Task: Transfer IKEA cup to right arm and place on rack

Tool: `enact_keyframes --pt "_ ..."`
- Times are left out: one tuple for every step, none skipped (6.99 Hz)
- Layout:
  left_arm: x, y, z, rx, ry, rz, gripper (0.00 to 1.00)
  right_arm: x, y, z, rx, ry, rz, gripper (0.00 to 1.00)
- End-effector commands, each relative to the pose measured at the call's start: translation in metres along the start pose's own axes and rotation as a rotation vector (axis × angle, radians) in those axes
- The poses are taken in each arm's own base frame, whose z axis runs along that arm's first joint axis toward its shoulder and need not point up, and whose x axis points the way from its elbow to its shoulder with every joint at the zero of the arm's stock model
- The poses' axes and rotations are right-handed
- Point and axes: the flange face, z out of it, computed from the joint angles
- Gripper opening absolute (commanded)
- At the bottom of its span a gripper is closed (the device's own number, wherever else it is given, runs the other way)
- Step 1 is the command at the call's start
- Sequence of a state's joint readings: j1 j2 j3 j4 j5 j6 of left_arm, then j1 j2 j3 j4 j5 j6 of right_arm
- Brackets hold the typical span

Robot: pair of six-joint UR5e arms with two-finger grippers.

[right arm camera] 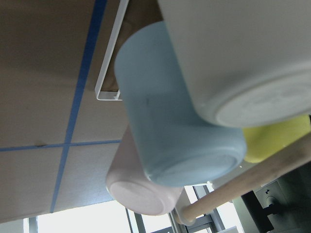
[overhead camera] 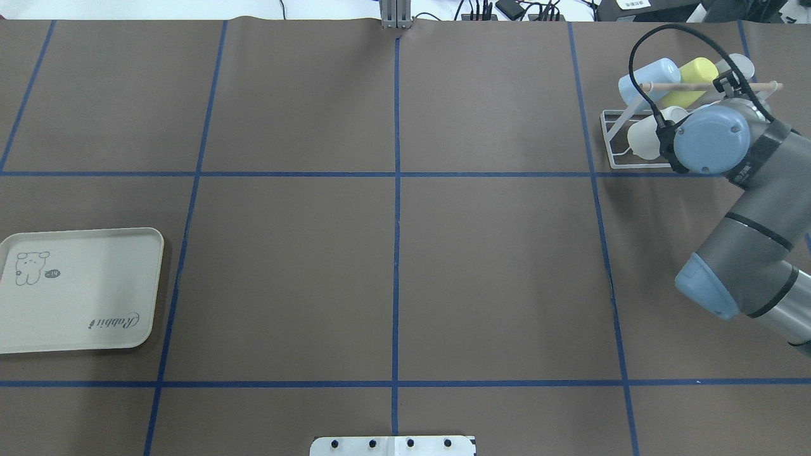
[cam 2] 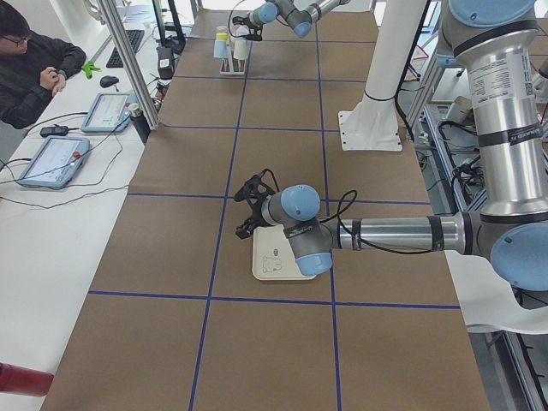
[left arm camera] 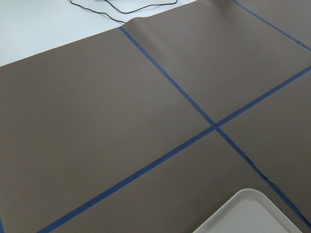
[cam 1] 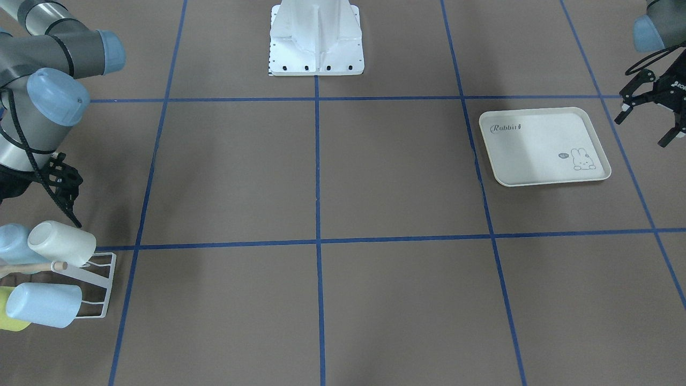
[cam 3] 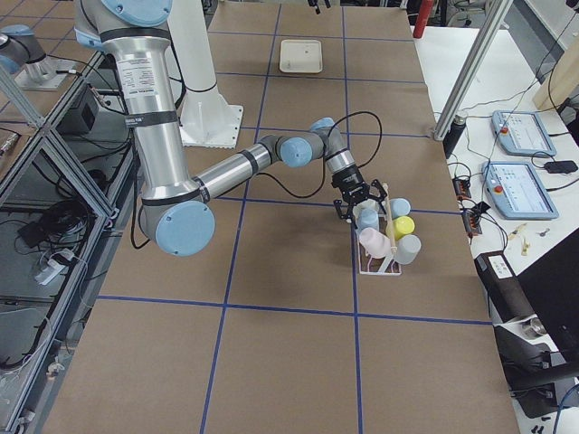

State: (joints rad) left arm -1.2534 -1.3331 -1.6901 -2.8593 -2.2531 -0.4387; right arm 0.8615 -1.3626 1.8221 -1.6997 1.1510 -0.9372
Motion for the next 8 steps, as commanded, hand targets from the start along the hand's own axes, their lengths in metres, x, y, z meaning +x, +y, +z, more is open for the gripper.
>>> enact_keyframes --pt "-0.001 0.001 0.0 -0.001 -0.003 -0.002 1.0 0.026 0.046 -0.015 0.154 -0.071 0.151 0.99" --pt "-0.003 0.002 0.001 -0.004 -0.005 -0.005 1.0 0.029 0.067 -0.012 0.196 -0.109 0.226 0.99" --pt "-0.005 0.005 0.002 -0.01 -0.006 -0.008 1.0 0.031 0.091 -0.005 0.264 -0.178 0.319 0.99" --pt "-0.005 0.005 0.003 -0.011 -0.006 -0.009 1.0 0.024 0.099 0.001 0.317 -0.247 0.392 0.99" --pt "-0.005 0.006 0.002 -0.01 -0.008 -0.009 1.0 0.023 0.099 0.004 0.307 -0.27 0.474 0.99" --pt "-0.005 0.006 0.001 -0.011 -0.009 -0.01 1.0 0.021 0.1 0.011 0.294 -0.304 0.564 0.99" --pt "-0.006 0.007 0.001 -0.013 -0.012 -0.014 1.0 0.017 0.112 0.023 0.304 -0.401 0.761 0.99" --pt "-0.006 0.007 -0.004 -0.009 -0.017 -0.014 1.0 -0.001 0.138 0.039 0.323 -0.521 0.928 0.99"
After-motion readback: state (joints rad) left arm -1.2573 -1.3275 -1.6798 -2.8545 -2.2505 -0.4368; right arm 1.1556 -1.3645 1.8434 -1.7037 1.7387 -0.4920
